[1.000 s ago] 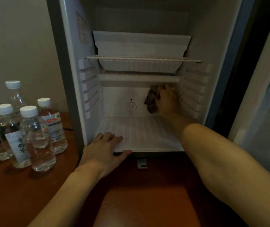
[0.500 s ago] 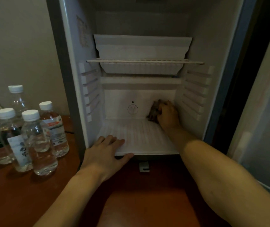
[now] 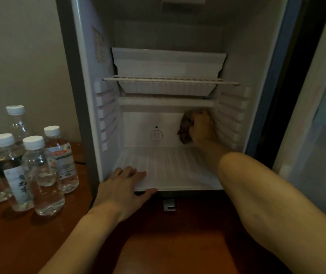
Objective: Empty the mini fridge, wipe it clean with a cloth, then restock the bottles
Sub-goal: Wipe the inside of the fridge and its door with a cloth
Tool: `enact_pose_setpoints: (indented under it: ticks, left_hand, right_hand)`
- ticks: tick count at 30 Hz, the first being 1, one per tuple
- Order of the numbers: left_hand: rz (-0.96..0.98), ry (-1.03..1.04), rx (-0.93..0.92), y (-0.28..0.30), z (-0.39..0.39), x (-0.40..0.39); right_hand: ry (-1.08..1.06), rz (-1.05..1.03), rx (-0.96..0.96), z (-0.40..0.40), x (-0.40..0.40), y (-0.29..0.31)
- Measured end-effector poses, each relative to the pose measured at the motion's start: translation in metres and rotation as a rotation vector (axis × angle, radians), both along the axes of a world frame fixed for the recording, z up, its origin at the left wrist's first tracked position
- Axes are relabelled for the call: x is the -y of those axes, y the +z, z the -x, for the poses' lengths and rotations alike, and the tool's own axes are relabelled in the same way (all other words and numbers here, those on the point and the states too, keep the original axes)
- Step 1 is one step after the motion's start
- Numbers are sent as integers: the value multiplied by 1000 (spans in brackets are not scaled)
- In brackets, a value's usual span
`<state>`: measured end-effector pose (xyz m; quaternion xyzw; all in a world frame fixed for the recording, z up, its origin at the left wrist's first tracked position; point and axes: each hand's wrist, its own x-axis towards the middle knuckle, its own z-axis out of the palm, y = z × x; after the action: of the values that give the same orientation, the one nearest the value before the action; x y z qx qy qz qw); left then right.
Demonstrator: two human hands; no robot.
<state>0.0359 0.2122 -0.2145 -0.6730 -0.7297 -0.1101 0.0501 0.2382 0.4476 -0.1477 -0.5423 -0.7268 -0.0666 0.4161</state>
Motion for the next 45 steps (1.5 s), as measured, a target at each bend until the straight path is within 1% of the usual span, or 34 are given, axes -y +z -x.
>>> enact_pose_setpoints:
  ticks: [4, 12, 17, 21, 25, 29, 32, 40, 42, 45]
  left_hand:
    - [13, 2, 9, 1, 0, -2]
    - [12, -4, 13, 0, 2, -3]
    - [17, -2, 5, -1, 2, -3]
    - [13, -2, 5, -1, 1, -2]
    - [7, 2, 0, -1, 1, -2]
    - [10, -2, -8, -1, 3, -4]
    - [6, -5, -4, -2, 4, -5]
    - [16, -6, -5, -2, 3, -5]
    - [9, -5, -2, -3, 4, -5]
    - [-8, -3, -8, -4, 4, -4]
  right_hand:
    - [-58, -23, 3, 6, 4, 8]
    - [-6, -85, 69, 1, -2, -13]
    - [11, 1, 119, -1, -3, -36]
    - [12, 82, 119, -5, -6, -58]
    - [6, 89, 139, -5, -5, -54]
    - [26, 70, 89, -9, -4, -54]
    - [20, 75, 141, -10, -2, -44]
    - [52, -26, 24, 7, 2, 0]
    - [32, -64, 31, 13, 3, 3]
    - [31, -117, -43, 17, 3, -4]
